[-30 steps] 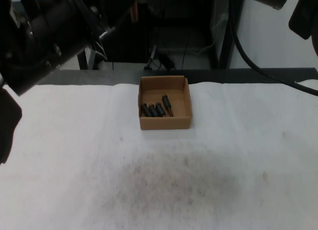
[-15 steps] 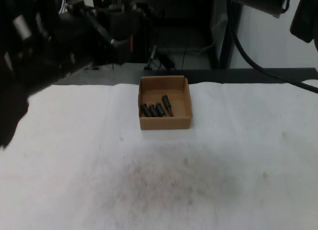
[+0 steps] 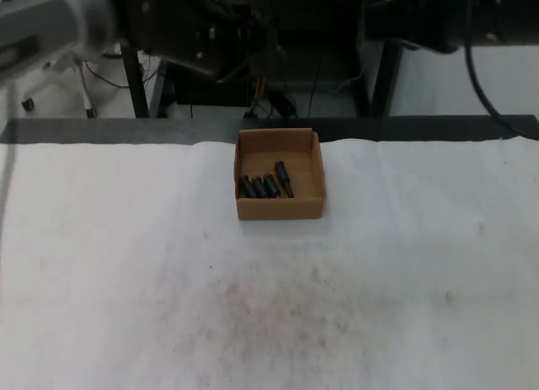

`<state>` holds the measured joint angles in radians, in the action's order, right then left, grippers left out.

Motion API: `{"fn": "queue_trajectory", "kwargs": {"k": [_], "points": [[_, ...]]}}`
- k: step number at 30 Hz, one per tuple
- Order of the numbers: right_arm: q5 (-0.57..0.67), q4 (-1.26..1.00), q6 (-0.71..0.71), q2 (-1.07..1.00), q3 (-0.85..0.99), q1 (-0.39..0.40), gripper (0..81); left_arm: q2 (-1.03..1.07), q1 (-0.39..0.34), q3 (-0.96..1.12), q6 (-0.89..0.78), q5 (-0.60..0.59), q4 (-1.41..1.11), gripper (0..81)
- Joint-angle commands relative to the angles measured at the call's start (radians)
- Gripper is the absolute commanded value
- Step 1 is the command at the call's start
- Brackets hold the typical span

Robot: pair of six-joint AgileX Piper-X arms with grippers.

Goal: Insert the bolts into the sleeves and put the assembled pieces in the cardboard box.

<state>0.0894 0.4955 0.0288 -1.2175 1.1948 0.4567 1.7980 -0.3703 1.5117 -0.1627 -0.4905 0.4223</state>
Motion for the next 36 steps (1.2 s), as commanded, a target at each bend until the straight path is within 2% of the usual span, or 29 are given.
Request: {"fn": "queue_trajectory", "kwargs": {"k": [1,5,11,15,22,28,31,34,36], "points": [[-0.009,0.069,-0.006,0.029,0.008,-0.069,0.6,0.158,0.003,0.185,-0.002,0.033,0.125,0.3],[-0.009,0.108,-0.003,0.042,0.008,-0.128,0.6,0.311,0.003,0.36,0.006,0.033,0.24,0.3],[-0.009,0.163,-0.003,0.049,0.008,-0.177,0.6,0.461,-0.006,0.498,0.006,0.033,0.317,0.3],[-0.009,0.182,-0.003,0.049,0.005,-0.18,0.6,0.5,-0.015,0.505,0.006,0.044,0.323,0.3],[-0.009,0.182,-0.003,0.049,0.005,-0.18,0.6,0.534,-0.018,0.505,0.131,0.196,0.315,0.3],[-0.009,0.201,-0.003,0.049,0.006,-0.18,0.6,0.54,-0.018,0.505,0.163,0.211,0.241,0.3],[-0.009,0.23,-0.005,0.049,0.006,-0.18,0.6,0.54,-0.018,0.505,0.163,0.193,0.21,8.7],[-0.009,0.234,-0.005,0.049,0.006,-0.18,0.6,0.54,-0.018,0.505,0.163,0.128,0.212,26.0],[-0.009,0.234,-0.005,0.049,0.006,-0.18,0.6,0.54,-0.018,0.505,0.147,0.126,0.217,37.5]]}}
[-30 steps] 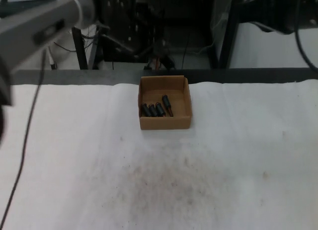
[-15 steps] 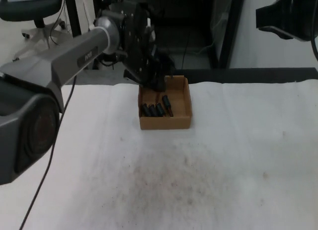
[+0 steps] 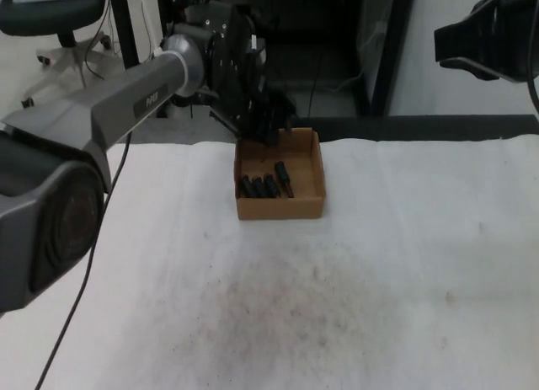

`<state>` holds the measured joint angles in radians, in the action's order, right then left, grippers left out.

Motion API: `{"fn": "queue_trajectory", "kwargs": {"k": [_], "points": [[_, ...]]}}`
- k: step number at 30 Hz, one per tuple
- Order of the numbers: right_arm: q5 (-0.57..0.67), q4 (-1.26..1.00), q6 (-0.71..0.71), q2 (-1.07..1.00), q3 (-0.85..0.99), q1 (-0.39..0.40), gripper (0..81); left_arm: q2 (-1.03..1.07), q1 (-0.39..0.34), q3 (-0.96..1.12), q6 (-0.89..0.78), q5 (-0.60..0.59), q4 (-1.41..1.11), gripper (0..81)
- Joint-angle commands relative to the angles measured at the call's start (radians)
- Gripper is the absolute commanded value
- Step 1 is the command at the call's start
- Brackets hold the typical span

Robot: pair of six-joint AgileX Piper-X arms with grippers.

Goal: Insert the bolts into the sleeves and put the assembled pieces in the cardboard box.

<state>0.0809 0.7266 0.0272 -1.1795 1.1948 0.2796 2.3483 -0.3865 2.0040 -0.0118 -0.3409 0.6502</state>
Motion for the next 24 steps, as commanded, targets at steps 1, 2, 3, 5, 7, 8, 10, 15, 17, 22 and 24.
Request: {"fn": "queue_trajectory", "kwargs": {"k": [1,2,3,5,7,8,10,15,17,22,24], "points": [[-0.001,0.002,-0.003,0.011,0.006,-0.003,0.6,-0.01,-0.001,0.012,-0.019,-0.023,-0.011,40.7],[-0.001,0.002,-0.003,0.011,0.006,-0.003,0.6,-0.012,-0.001,0.012,-0.028,-0.023,-0.011,41.7],[-0.001,0.002,-0.003,0.011,0.006,-0.003,0.6,-0.014,-0.001,0.012,-0.041,-0.023,-0.011,41.7],[-0.001,-0.004,-0.003,0.009,0.006,-0.003,0.6,-0.021,-0.001,0.012,-0.072,-0.026,-0.011,41.7],[-0.001,-0.009,-0.006,0.009,0.006,-0.003,0.6,-0.036,0.002,0.012,-0.127,-0.028,-0.011,38.9],[-0.001,-0.009,-0.006,0.009,0.006,-0.005,0.6,-0.046,0.005,0.012,-0.161,-0.028,-0.005,34.7],[-0.001,-0.005,-0.006,0.009,0.006,-0.017,0.6,-0.081,0.013,0.012,-0.215,-0.028,0.015,14.9],[-0.001,0.028,-0.006,0.031,0.006,-0.111,0.6,-0.217,0.025,0.012,-0.093,0.082,0.109,0.3],[-0.001,0.067,-0.01,0.062,0.0,-0.175,0.6,-0.287,0.025,0.01,0.039,0.163,0.184,0.3],[-0.001,0.07,-0.149,0.242,-0.141,-0.321,0.6,-0.506,0.025,-0.067,0.176,0.266,0.321,0.3],[-0.001,0.067,-0.151,0.334,-0.241,-0.359,0.6,-0.62,0.025,-0.161,0.173,0.266,0.321,0.3]]}}
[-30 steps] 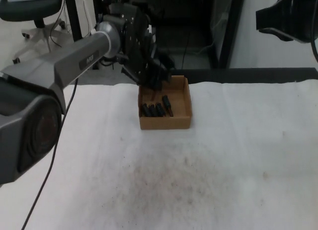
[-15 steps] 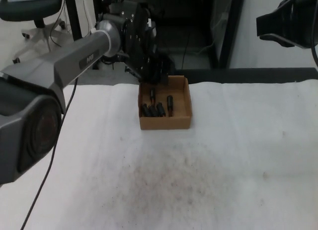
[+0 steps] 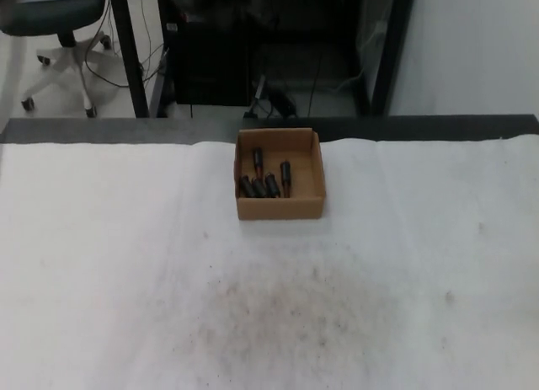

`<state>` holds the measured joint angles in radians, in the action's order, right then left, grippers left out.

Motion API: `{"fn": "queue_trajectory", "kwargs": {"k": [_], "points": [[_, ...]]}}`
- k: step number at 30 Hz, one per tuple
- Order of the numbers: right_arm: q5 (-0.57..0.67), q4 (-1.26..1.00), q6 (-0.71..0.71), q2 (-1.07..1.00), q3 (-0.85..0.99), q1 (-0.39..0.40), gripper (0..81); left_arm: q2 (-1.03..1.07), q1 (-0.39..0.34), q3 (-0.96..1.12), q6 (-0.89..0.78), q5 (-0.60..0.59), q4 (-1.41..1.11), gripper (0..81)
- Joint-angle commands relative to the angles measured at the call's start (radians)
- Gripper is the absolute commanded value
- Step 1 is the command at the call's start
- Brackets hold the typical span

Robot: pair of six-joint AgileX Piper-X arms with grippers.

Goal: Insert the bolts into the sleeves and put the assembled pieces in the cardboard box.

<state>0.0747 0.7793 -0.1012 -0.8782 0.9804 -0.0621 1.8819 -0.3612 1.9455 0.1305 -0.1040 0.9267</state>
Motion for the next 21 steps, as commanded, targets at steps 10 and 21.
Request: {"fn": "queue_trajectory", "kwargs": {"k": [10,21], "points": [[0.127,-0.127,0.006,0.378,-0.447,-0.029,0.6,-0.863,-0.003,-0.95,-0.119,0.14,-0.316,0.3],[0.116,-0.064,0.049,0.475,-0.576,-0.029,0.2,-1.556,-0.003,-1.679,-0.161,0.268,-0.638,0.3]]}}
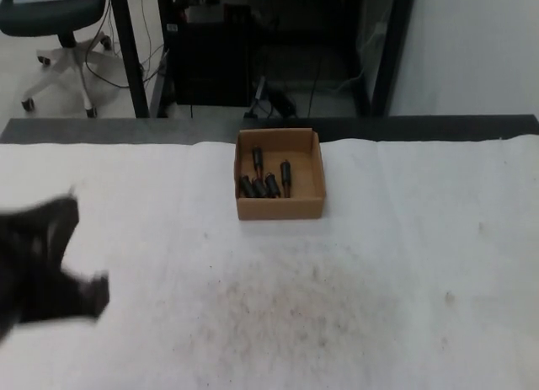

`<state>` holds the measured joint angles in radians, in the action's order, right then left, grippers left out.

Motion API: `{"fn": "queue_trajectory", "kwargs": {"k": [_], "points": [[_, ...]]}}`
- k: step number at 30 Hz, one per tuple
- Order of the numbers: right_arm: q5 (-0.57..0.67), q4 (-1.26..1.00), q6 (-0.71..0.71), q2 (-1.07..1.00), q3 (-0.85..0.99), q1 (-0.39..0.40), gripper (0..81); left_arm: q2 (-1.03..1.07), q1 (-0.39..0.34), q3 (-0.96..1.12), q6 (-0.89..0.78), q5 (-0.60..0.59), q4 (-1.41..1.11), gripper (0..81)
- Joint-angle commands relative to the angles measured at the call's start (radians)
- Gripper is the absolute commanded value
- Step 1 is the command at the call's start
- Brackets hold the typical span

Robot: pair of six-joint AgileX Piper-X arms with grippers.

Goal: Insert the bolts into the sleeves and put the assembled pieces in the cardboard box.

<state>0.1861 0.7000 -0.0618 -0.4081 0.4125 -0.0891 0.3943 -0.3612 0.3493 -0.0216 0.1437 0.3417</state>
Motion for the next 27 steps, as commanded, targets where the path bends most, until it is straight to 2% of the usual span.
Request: {"fn": "queue_trajectory", "kwargs": {"k": [1,7,11,16,27], "points": [[0.0,0.022,0.01,0.005,-0.022,-0.002,0.2,-0.108,-0.003,-0.124,-0.009,0.02,-0.062,0.3],[-0.014,-0.008,0.047,0.005,-0.114,-0.002,0.2,-0.218,-0.003,-0.249,-0.009,0.02,-0.077,0.3],[-0.039,-0.054,0.047,0.005,-0.137,-0.002,0.2,-0.218,-0.003,-0.287,-0.02,0.02,-0.077,0.3],[-0.026,-0.108,0.053,0.005,-0.178,-0.002,0.2,-0.218,-0.003,-0.332,-0.121,0.02,-0.077,0.3],[-0.023,-0.214,0.069,-0.037,-0.296,-0.002,0.2,-0.218,-0.003,-0.349,-0.121,0.02,-0.064,0.3]]}}
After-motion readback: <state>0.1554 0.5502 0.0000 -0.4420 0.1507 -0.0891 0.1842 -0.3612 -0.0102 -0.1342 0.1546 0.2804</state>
